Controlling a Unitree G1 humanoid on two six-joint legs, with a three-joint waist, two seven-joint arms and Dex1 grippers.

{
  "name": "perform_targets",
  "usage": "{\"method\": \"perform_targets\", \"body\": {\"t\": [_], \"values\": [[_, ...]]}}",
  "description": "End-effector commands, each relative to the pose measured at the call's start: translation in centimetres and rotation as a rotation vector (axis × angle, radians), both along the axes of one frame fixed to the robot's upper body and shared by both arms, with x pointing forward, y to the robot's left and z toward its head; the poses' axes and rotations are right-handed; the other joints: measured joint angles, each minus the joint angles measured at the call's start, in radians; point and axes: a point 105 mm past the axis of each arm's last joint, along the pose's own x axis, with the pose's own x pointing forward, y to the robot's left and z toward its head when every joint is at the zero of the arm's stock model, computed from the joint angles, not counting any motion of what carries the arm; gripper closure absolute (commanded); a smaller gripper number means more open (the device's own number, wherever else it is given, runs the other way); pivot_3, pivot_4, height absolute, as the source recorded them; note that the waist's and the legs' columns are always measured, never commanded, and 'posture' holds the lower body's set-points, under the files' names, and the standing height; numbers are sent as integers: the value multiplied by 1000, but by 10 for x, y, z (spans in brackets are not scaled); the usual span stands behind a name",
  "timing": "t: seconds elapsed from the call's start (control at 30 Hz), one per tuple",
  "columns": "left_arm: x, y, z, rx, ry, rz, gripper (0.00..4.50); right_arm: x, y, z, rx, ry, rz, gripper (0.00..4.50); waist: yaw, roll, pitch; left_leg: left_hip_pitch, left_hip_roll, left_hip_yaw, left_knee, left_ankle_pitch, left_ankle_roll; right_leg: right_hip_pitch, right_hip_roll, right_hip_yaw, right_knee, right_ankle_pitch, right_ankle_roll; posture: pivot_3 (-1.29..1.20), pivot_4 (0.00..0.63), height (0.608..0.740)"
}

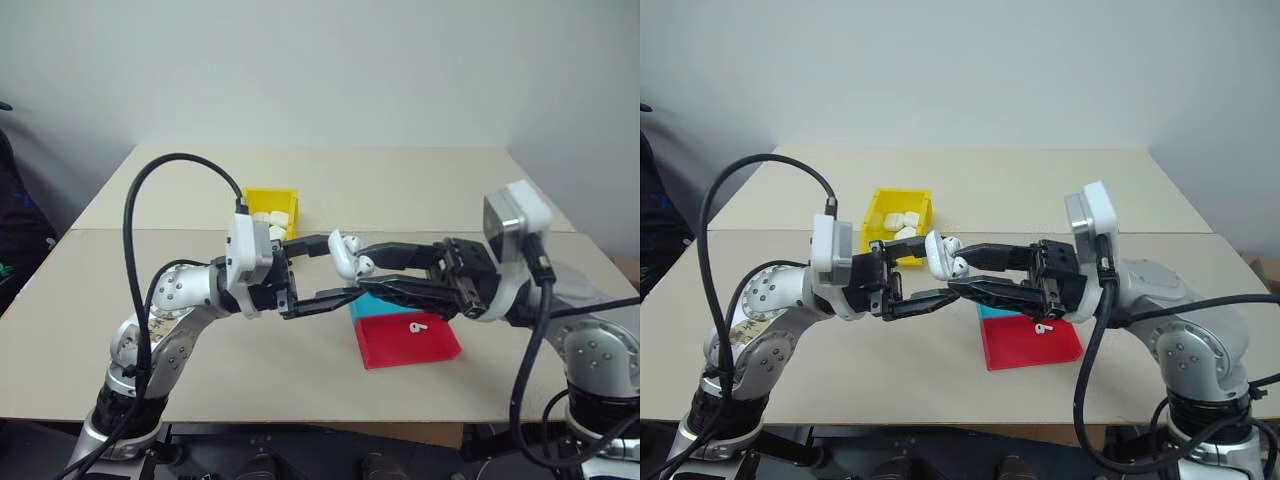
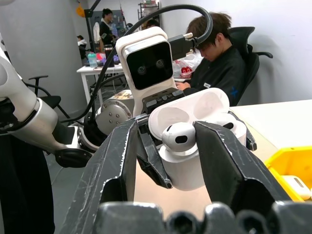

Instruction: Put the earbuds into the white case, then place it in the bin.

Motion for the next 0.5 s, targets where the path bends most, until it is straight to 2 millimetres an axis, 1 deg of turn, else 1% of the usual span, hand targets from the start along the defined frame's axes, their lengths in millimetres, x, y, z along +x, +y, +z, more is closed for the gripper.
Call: {"method": "perform_targets", "body": {"t": [0.03, 0.27, 0.37, 0.43, 0.5], "values": [[-6, 1, 10, -38, -61, -9, 1733, -1, -4, 4, -14, -48, -17, 2200, 0, 0, 0, 0, 0, 0, 0, 0, 0, 0, 0, 0, 0, 0, 0, 0, 150, 740], [-6, 1, 10, -43, -61, -9, 1733, 6, -15, 13, 16, -145, -87, 2200, 0, 0, 0, 0, 0, 0, 0, 0, 0, 0, 0, 0, 0, 0, 0, 0, 150, 740], [-6, 0, 9, -43, -61, -10, 1733, 9, -20, 14, -3, -175, -112, 2200, 0, 0, 0, 0, 0, 0, 0, 0, 0, 0, 0, 0, 0, 0, 0, 0, 150, 740], [-4, 1, 7, -31, -56, -3, 1733, 9, -28, 19, -23, -191, -118, 2200, 1, 0, 0, 0, 0, 0, 0, 0, 0, 0, 0, 0, 0, 0, 0, 0, 150, 740], [-3, 2, 4, -15, -59, 2, 1733, 9, -34, 32, -32, -202, -113, 2200, 1, 0, 0, 0, 0, 0, 0, 0, 0, 0, 0, 0, 0, 0, 0, 0, 150, 740]]}}
